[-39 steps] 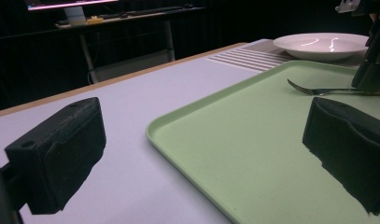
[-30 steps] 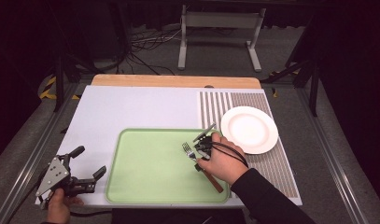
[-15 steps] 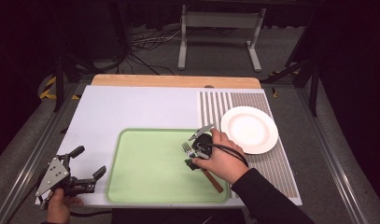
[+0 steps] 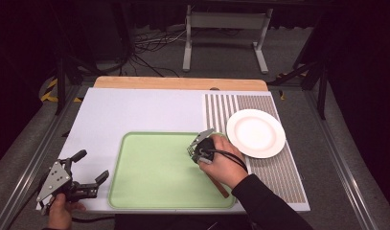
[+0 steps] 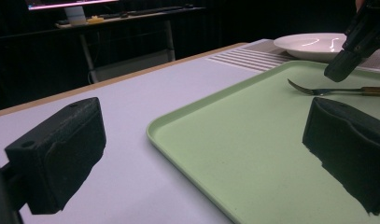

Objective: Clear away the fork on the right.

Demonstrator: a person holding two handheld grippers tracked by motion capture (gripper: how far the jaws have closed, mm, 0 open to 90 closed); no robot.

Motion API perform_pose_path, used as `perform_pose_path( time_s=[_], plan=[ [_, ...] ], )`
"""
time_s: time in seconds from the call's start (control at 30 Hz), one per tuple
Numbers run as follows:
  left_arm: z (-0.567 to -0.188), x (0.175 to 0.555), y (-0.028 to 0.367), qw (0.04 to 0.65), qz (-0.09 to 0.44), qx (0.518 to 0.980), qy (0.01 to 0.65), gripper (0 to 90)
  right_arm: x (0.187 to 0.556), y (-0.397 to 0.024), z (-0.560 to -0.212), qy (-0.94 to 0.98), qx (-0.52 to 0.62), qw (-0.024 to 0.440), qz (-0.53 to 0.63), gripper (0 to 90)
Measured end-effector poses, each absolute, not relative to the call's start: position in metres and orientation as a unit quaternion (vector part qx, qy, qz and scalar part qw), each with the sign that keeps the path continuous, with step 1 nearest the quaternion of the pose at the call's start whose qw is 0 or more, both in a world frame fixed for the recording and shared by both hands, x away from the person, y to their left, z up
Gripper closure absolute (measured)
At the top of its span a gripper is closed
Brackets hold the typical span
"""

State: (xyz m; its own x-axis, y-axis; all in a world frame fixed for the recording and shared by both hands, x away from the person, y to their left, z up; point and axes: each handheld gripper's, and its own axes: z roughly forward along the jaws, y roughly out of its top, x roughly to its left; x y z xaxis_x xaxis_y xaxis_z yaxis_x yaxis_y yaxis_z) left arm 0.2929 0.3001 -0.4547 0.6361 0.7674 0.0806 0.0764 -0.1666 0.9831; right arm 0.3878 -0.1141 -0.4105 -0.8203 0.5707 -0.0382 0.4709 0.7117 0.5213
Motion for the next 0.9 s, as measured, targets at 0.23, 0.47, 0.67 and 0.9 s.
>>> perform_pose_path(
  time_s=[0.23, 0.47, 0.67, 0.9],
  plan=[
    [-0.455, 0.293, 0.3, 0.572, 0.303, 0.7, 0.301, 0.1, 0.393, -0.114, -0.421, 0.921, 0.287, 0.084, 0.249, 90.0],
    [-0.455, 0.293, 0.3, 0.571, 0.303, 0.702, 0.3, 0.1, 0.394, -0.113, -0.427, 0.922, 0.287, 0.077, 0.246, 90.0],
    [-0.455, 0.293, 0.3, 0.571, 0.302, 0.702, 0.301, 0.1, 0.393, -0.111, -0.429, 0.925, 0.284, 0.078, 0.242, 90.0],
    [-0.455, 0.293, 0.3, 0.571, 0.303, 0.702, 0.3, 0.1, 0.394, -0.11, -0.431, 0.926, 0.283, 0.081, 0.237, 90.0]
  ],
)
